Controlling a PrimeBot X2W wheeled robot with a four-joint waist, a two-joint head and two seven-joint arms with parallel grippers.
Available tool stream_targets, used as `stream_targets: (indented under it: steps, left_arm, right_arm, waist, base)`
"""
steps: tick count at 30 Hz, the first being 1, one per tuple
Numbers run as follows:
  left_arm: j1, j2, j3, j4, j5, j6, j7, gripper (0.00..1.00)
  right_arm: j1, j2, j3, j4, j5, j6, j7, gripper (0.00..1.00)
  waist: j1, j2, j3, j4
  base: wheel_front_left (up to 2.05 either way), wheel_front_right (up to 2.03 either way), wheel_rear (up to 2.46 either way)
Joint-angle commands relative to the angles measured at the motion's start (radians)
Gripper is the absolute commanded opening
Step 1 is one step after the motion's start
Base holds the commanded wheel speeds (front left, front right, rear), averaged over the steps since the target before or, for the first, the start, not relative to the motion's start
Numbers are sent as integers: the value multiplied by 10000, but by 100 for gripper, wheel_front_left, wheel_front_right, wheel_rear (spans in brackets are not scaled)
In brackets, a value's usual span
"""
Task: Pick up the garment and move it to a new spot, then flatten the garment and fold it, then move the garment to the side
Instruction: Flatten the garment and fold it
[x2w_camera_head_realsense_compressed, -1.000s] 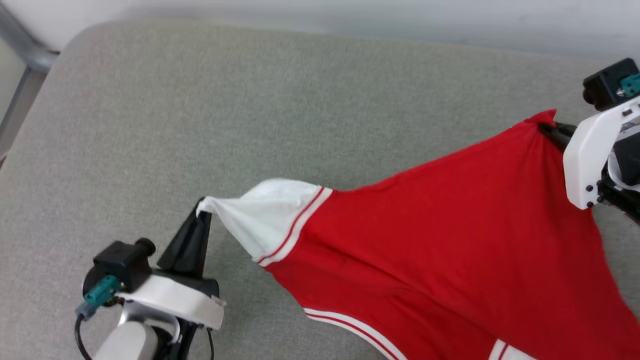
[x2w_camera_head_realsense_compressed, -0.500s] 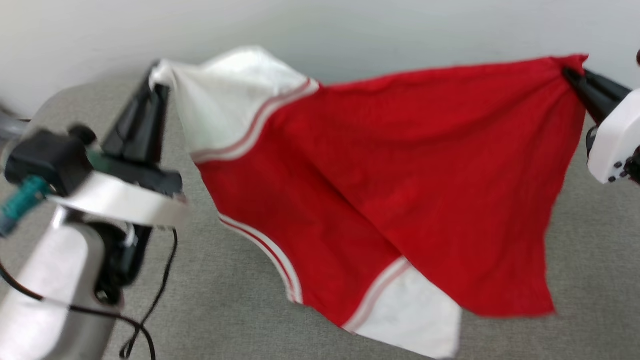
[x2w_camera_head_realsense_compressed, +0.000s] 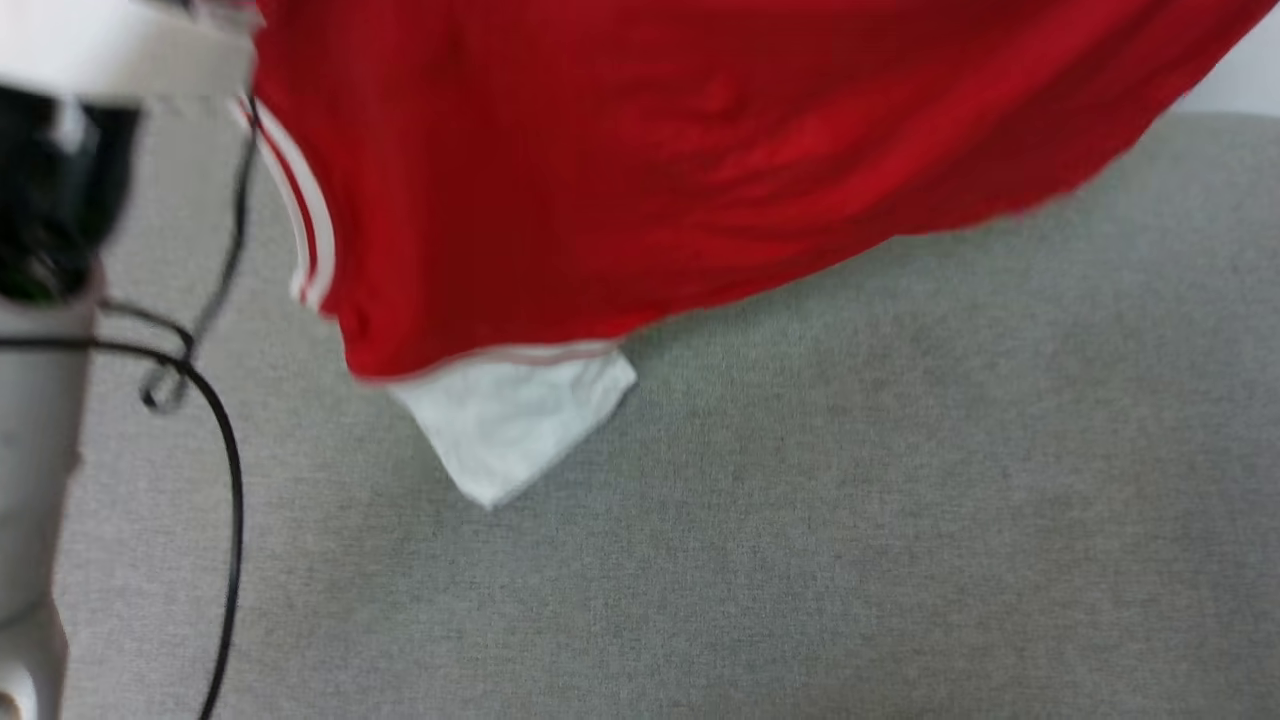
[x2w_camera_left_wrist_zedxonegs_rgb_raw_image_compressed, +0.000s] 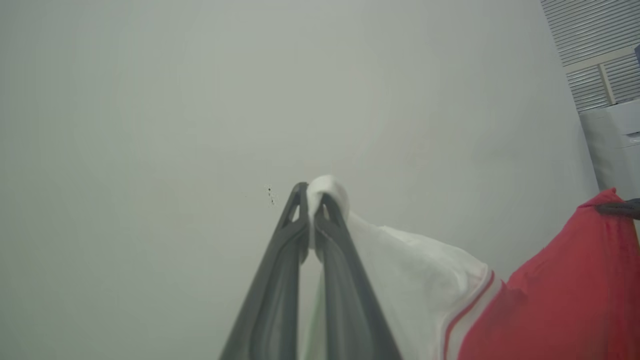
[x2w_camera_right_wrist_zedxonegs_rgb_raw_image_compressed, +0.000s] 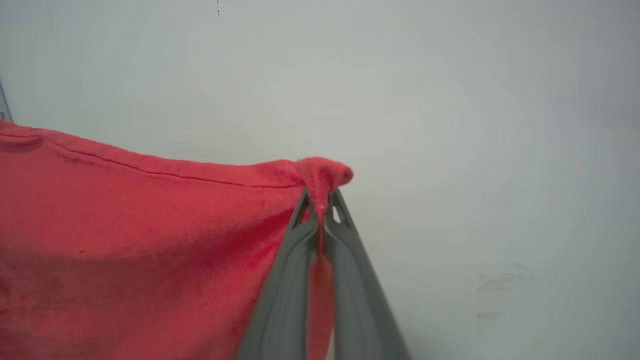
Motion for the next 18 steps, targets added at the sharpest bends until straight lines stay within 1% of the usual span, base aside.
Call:
stream_targets:
  steps: [1,4,5,8,14,18]
  left_arm:
    - [-687,7,2,243,-54,-124,54,0]
    - [-1889,39,-88,834,-23,-343,84,0]
    - [-1889,39,-88,834,-23,-343,84,0]
    - [-3241,112,-126,1431,14,-516,147,0]
    - [-5838,211,-513,3026,304,-746,-47,0]
    - [-7255,65,-885,3914,353,-798,-331,0]
  right_arm:
    - [-566,70,-175,-50,-194,-15,72,0]
    - [-1446,148,-345,112,-430,-15,195,0]
    - [-1446,148,-345,112,-430,-15,195,0]
    - [-2637,218,-473,371,-746,-15,247,0]
    - [-5006,568,-433,1504,-1354,-15,-87,0]
    - [-6350,702,-197,2495,-1698,-15,-531,0]
  waist:
    - [0,0,675,18]
    - [0,0,1278,41]
    - [0,0,1278,41]
    - [0,0,1970,19]
    - [0,0,3069,-42]
    - [0,0,3494,-47]
  base:
    - [0,0,0]
    - [0,0,0]
    - [0,0,0]
    - [0,0,0]
    - [0,0,0]
    - [0,0,0]
